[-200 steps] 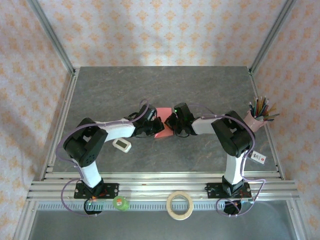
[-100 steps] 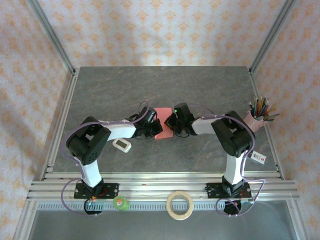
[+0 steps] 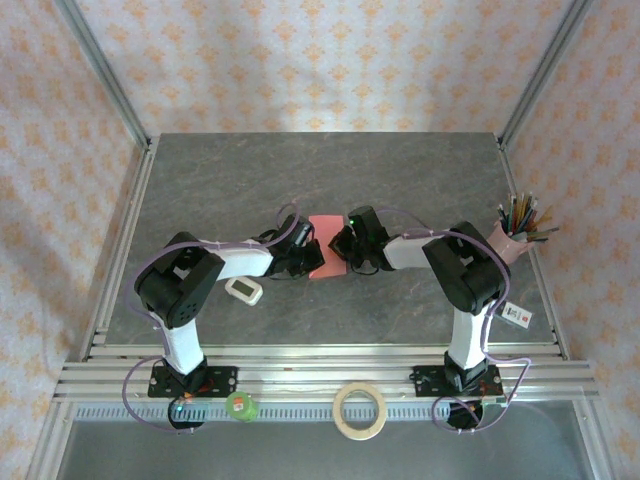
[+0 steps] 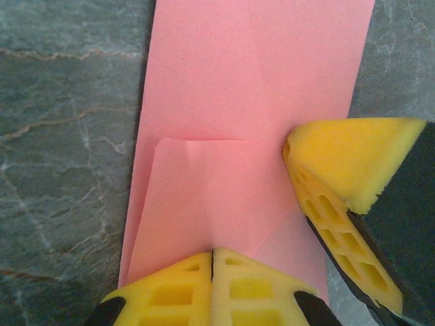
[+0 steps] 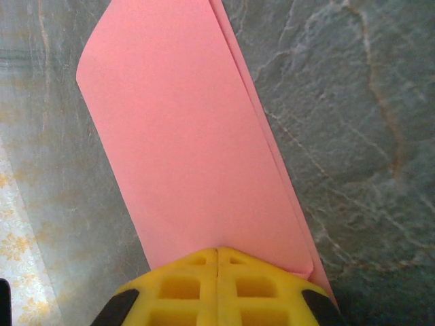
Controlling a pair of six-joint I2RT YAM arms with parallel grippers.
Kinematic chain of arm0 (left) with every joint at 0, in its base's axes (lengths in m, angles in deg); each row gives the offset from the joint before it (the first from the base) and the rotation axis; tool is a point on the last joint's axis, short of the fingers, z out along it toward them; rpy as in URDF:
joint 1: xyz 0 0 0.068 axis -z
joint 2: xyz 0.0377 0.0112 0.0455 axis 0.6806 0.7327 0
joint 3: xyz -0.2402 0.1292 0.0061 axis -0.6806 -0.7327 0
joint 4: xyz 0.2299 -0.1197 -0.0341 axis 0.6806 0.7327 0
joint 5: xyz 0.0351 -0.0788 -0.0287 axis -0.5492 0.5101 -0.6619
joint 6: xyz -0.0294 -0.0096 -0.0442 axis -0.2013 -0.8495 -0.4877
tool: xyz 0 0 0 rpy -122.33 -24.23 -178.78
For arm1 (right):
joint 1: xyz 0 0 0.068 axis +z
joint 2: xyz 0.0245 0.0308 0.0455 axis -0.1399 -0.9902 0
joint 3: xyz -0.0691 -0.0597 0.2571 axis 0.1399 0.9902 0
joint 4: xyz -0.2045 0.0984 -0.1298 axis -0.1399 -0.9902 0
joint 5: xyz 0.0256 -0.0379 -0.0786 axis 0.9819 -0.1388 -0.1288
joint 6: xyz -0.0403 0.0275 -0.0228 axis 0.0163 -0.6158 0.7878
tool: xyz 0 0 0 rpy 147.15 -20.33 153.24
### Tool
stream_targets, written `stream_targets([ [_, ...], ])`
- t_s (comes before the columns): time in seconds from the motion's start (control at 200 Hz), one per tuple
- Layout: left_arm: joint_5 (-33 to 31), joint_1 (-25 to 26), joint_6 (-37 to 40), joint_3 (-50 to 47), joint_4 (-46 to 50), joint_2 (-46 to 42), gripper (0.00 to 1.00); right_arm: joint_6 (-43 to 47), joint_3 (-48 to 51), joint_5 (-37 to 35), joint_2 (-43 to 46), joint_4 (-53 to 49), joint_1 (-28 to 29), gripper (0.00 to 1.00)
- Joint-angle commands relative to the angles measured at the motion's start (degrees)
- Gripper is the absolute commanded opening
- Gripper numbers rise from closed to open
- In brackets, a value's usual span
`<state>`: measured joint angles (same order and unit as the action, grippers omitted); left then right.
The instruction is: Fold a paper plane with a square sheet of paper (pick it up from the middle)
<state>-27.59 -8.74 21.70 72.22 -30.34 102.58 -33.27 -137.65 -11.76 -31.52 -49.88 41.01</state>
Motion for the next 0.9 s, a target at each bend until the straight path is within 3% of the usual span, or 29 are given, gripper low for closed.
stream_targets([
  [0.0, -1.2, 0.3, 0.7, -1.4, 1.0, 1.3, 0.04, -0.1, 2.7, -4.1, -3.2, -7.9, 0.0, 0.0],
  [0.891, 1.0, 0.7, 5.3, -6.5, 7.8, -3.2, 0.04, 0.3, 2.7, -4.4, -4.1, -8.9, 0.0, 0.0],
])
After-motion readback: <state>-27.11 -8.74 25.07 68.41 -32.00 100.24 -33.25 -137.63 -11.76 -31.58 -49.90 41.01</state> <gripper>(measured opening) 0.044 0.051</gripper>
